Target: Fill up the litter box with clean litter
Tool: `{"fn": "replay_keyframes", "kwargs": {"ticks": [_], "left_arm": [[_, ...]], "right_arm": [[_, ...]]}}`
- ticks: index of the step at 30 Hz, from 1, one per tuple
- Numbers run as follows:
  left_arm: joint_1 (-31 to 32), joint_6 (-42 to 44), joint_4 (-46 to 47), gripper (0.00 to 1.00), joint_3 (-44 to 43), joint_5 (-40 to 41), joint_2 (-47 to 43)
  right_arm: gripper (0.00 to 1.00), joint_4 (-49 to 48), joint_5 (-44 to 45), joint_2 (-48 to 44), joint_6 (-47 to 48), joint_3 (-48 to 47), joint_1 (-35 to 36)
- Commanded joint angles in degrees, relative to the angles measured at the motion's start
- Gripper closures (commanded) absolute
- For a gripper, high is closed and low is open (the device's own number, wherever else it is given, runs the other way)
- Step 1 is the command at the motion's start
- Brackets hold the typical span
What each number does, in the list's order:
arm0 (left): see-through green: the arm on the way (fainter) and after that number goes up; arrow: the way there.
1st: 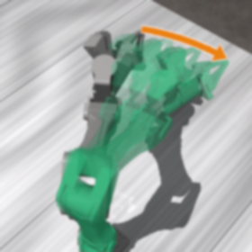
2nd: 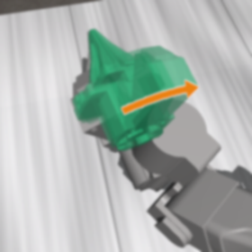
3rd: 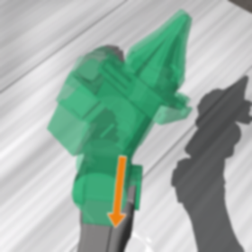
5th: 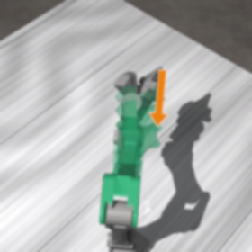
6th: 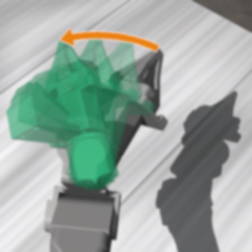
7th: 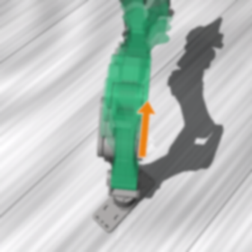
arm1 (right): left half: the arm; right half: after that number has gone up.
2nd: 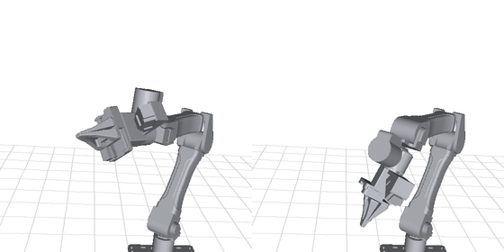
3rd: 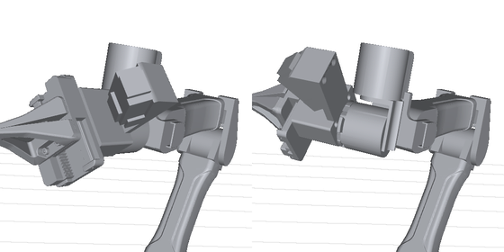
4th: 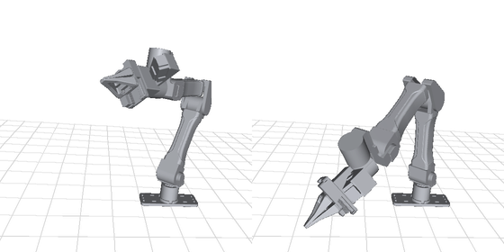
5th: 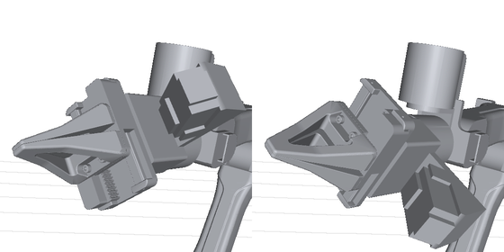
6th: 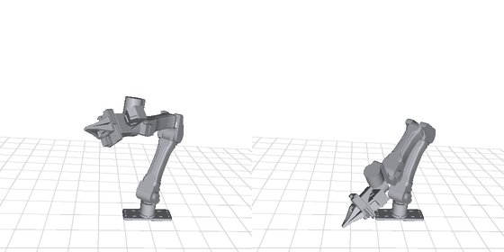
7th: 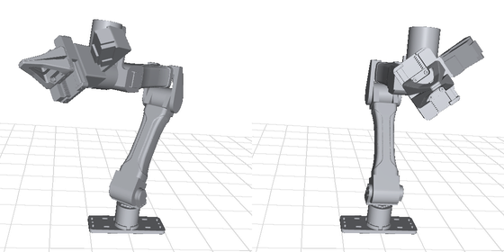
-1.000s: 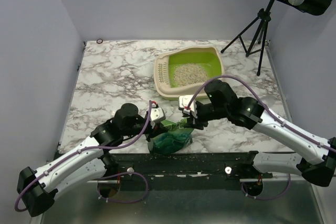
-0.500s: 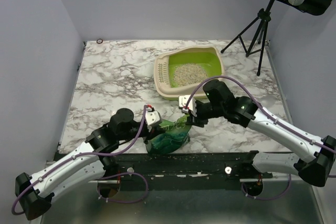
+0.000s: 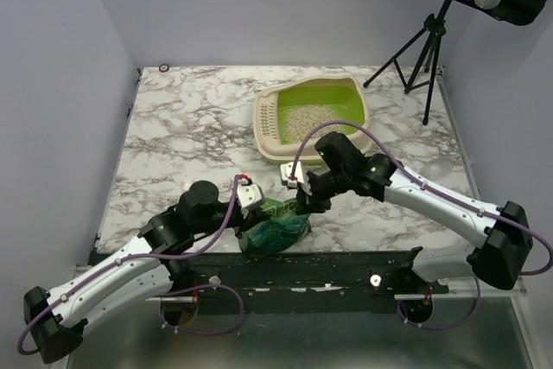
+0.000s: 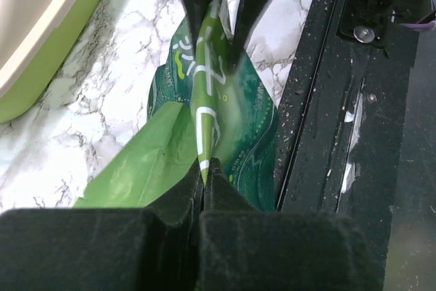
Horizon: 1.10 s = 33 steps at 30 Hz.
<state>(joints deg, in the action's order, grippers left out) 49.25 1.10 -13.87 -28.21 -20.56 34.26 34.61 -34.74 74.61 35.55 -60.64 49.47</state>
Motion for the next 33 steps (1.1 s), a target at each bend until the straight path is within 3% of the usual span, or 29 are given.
{"fn": "replay_keyframes", "kwargs": {"ticks": [1, 2, 8, 13, 19, 24, 27, 33], "left_arm": [[0.1, 1.3, 4.9, 1.00, -1.1, 4.5, -1.5], [0.1, 1.6, 4.7, 1.00, -1.5, 6.0, -1.0], [0.1, 7.4, -3.0, 1.00, -12.8, 17.3, 6.0], [0.1, 12.9, -5.3, 1.00, -18.6, 22.4, 9.9], [0.1, 8.1, -2.8, 1.00, -12.5, 19.1, 11.5], [0.1, 2.0, -0.5, 1.00, -8.4, 20.0, 13.6], [0.1, 2.8, 1.9, 1.00, -6.8, 22.2, 13.9], [0.1, 3.4, 6.2, 1.00, -3.6, 20.8, 12.9]], "right_arm": [[0.84, 0.9, -2.4, 3.4, -2.1, 1.1, -0.1], [0.99, 1.5, -0.9, 4.1, -2.2, 0.4, -0.2], [1.00, 3.4, 10.5, 5.6, -4.3, -6.8, -1.0], [1.00, 3.0, 13.6, 3.2, -5.2, -11.2, -1.7], [1.00, 1.9, 11.8, 2.4, -7.0, -6.0, -1.8], [0.99, -2.5, 10.8, 7.4, -11.1, -3.5, -1.9], [0.77, -5.9, 12.2, 8.6, -13.7, -3.5, -2.2], [0.51, -10.0, 19.6, 2.5, -17.4, -2.9, -4.2]]}}
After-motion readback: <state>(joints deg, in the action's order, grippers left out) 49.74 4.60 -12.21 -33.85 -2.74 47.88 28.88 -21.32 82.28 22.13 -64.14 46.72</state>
